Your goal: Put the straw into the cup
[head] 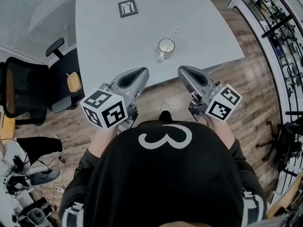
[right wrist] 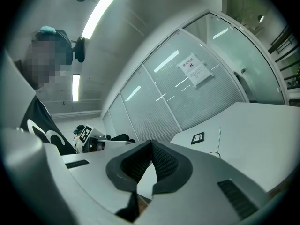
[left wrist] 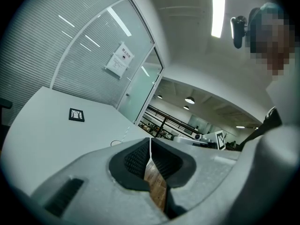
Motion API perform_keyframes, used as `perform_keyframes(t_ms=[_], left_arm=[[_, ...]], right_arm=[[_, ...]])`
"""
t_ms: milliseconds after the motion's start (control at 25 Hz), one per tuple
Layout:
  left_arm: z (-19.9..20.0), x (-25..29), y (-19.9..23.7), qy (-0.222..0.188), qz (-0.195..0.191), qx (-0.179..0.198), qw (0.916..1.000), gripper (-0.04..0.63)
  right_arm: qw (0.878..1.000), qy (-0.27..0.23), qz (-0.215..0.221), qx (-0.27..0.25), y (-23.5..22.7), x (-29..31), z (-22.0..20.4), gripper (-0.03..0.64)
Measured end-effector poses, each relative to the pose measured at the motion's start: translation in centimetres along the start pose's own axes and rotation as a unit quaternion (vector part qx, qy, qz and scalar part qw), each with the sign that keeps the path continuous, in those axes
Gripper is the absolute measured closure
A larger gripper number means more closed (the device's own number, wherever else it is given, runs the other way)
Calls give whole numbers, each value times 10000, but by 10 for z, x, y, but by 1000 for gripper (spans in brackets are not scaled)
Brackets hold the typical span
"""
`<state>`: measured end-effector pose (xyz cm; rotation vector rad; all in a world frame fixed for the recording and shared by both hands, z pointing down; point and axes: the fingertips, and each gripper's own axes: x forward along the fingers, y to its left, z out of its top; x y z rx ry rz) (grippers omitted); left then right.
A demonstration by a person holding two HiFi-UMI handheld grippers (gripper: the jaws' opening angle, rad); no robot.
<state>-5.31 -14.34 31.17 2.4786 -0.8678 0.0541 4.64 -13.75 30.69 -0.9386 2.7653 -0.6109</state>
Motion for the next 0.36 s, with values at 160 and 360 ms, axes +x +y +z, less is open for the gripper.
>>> perform_keyframes(t_ms=[160,360], left_arm=[[0,0,-1,29,-5,23,10000,572],[0,6,1,28,30,19,10000,572]], right_arm=[[10000,6,13,-3,0,1,0,601],[10000,17,52,6,-6,2,0,601]])
